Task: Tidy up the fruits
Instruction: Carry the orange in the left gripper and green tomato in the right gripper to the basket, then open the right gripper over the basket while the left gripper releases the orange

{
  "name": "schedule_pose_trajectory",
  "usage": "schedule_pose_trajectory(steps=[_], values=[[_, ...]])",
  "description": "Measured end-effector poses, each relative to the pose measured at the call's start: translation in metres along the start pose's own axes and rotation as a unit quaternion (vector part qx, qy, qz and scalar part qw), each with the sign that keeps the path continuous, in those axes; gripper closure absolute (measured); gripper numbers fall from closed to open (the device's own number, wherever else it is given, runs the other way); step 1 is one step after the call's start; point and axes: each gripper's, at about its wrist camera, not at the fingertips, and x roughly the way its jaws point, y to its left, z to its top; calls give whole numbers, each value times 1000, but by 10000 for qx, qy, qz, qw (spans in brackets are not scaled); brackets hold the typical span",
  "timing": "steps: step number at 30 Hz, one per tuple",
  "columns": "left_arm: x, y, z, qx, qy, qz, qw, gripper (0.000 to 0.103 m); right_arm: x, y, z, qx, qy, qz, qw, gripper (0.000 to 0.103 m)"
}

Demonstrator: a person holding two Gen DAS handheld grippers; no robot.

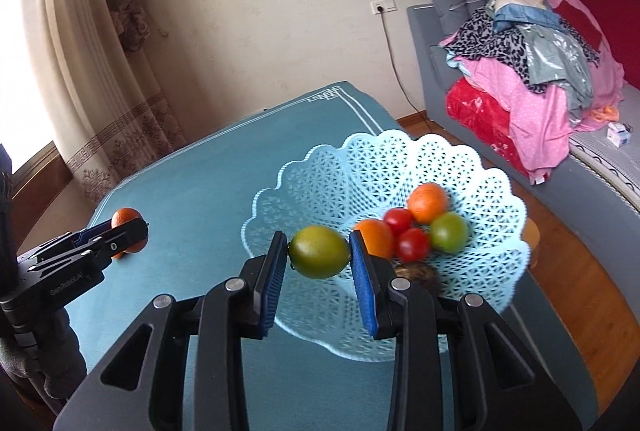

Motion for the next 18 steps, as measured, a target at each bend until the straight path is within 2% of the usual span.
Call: schedule_pose_trajectory(steps=[9, 18], values=[[9, -44, 8, 359, 13, -347, 9988, 64, -6, -21, -1, 131, -54, -163, 9998, 70], [17, -72, 7, 626, 42, -606, 9962, 64, -10, -37, 1, 275, -108, -344, 9990, 71]])
